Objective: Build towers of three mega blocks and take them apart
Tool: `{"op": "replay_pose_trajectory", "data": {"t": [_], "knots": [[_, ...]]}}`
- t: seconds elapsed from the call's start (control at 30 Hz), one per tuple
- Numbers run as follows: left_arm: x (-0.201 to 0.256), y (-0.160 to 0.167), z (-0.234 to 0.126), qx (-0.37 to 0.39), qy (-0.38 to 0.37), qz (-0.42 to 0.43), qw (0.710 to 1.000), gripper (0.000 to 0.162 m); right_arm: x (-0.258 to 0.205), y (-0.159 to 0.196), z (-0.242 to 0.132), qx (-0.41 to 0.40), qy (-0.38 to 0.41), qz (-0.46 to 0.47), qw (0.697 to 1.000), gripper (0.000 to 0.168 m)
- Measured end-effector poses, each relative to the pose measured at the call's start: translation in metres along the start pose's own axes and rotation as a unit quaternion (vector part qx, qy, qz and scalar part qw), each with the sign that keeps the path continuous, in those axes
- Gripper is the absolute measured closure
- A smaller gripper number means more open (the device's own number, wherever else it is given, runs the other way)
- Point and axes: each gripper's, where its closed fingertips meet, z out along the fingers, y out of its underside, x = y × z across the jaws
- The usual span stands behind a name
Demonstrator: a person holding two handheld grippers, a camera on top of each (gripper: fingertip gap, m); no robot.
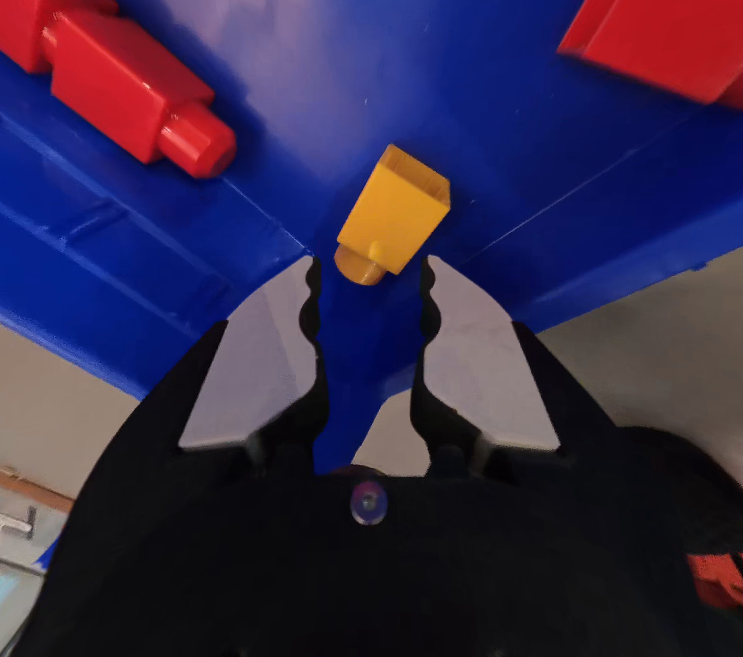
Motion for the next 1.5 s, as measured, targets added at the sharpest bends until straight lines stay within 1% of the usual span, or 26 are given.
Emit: {"op": "replay_pose_trajectory", "data": {"t": [0.1,0.2,0.33,0.53,0.6,0.8,1.03,1.1,1.17,1.23,1.4,1.5], "knots": [[0.001,0.000,0.004,-0.021,0.007,0.016,1.000,0.116,0.000,0.000,0.000,-0.001,-0.001,0.000,1.000,0.161],[0.001,0.002,0.012,-0.049,0.013,0.027,0.998,0.124,-0.001,0.000,0.000,-0.001,-0.002,-0.001,1.000,0.162],[0.001,0.000,0.012,-0.053,0.020,0.032,0.998,0.125,-0.001,0.000,0.000,0.000,-0.004,0.000,1.000,0.162],[-0.003,0.008,0.002,-0.094,-0.031,0.061,0.993,0.125,-0.001,0.000,0.000,0.000,-0.005,0.001,1.000,0.162],[-0.003,0.007,-0.002,-0.094,-0.039,0.066,0.993,0.125,-0.001,0.000,0.000,-0.001,-0.005,0.001,1.000,0.162],[0.003,-0.005,-0.007,-0.054,-0.018,0.050,0.997,0.125,-0.001,0.001,0.001,-0.001,-0.005,0.000,1.000,0.162],[0.029,-0.030,0.000,-0.018,0.041,0.066,0.997,0.124,-0.001,0.001,0.001,-0.001,-0.006,0.000,1.000,0.162],[0.031,-0.040,-0.003,0.004,0.048,0.069,0.996,0.113,-0.001,0.001,0.001,-0.001,-0.006,0.000,1.000,0.162],[0.030,-0.053,-0.009,0.040,0.057,0.061,0.996,0.106,-0.001,0.001,0.001,-0.001,-0.007,0.000,1.000,0.162],[0.021,-0.065,-0.013,0.068,0.042,0.064,0.995,0.104,-0.001,0.001,0.001,-0.001,-0.007,0.000,1.000,0.162],[0.002,-0.103,-0.007,0.138,0.014,0.075,0.988,0.109,-0.001,0.001,0.001,-0.001,-0.008,0.000,1.000,0.162],[-0.002,-0.115,0.003,0.137,0.018,0.080,0.987,0.112,-0.001,0.001,0.000,0.000,-0.009,0.001,1.000,0.162]]}}
